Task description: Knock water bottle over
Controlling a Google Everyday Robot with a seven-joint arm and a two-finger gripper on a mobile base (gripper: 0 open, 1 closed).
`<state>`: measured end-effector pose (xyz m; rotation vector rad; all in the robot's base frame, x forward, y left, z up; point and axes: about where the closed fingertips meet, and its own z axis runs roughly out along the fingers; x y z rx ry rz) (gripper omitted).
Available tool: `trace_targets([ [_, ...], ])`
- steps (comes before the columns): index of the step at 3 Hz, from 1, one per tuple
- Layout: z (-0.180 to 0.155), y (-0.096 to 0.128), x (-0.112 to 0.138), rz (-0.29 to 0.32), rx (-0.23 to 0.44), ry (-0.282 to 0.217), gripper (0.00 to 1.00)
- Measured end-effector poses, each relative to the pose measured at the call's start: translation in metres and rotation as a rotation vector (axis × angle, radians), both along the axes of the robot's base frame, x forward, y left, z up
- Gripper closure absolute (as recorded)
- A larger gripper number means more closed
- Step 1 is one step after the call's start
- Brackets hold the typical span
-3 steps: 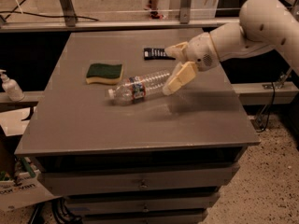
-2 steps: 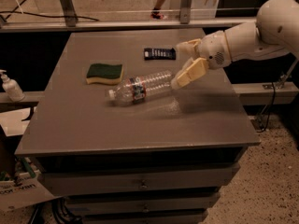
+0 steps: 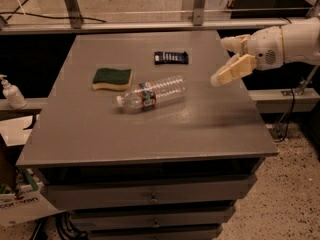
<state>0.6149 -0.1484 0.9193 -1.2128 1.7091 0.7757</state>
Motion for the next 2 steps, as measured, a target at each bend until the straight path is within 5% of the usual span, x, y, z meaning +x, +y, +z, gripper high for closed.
trace_targets([
  [1,0.0065,-0.035,-0.0114,-0.077,0.032,0.009,0.0],
  [2,0.0066,-0.0395,-0.0129,-0.084,0.034,0.01,0.0],
])
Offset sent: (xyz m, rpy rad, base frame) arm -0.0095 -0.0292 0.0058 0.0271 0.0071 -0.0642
